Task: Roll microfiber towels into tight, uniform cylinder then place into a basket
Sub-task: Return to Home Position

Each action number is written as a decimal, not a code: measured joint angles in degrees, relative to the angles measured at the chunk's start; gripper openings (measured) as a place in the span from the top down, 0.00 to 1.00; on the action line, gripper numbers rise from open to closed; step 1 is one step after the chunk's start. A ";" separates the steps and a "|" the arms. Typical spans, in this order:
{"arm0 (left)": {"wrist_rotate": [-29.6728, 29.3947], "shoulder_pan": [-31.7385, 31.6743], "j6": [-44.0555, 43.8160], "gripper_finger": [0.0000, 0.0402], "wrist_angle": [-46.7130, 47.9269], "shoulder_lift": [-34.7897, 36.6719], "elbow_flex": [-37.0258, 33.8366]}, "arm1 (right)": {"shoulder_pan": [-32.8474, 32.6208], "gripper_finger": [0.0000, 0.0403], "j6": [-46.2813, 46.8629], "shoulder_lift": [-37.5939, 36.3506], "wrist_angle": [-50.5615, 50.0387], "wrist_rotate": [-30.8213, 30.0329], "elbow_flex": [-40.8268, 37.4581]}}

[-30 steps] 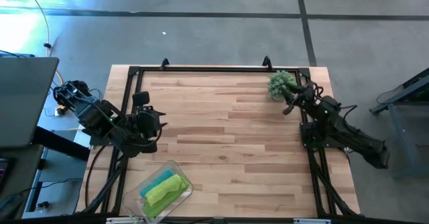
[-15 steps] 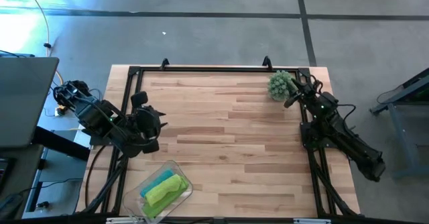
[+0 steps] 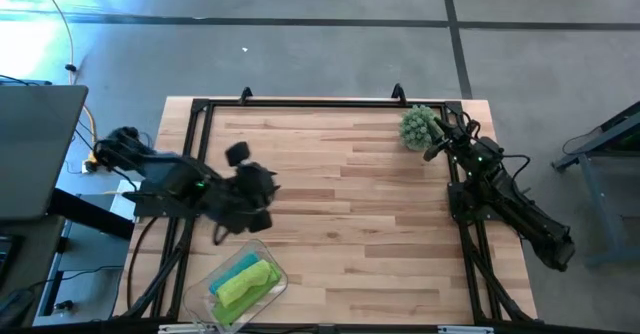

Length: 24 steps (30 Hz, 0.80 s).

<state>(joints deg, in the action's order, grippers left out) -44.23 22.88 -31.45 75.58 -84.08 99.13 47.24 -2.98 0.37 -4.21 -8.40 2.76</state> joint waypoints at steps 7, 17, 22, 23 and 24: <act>-3.48 -5.31 7.09 0.69 -4.27 -1.50 -1.53 | 0.00 0.69 -0.02 0.01 -0.04 0.11 0.00; -4.14 -9.38 -0.45 0.69 -27.16 13.08 -28.70 | 0.00 0.69 0.00 0.01 -0.07 0.22 0.00; -3.57 -10.60 -5.44 0.69 -44.72 25.06 -46.55 | 0.00 0.69 0.00 -0.03 -0.09 0.26 0.00; -3.15 -10.82 -7.16 0.69 -48.06 27.32 -50.08 | 0.00 0.69 0.00 -0.03 -0.09 0.26 0.00; -2.77 -11.01 -9.19 0.69 -51.58 29.50 -53.78 | 0.00 0.69 0.00 -0.03 -0.09 0.26 0.00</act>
<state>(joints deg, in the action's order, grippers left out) -46.99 11.87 -40.64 24.00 -54.58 45.35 47.24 -2.98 0.34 -4.29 -8.14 2.76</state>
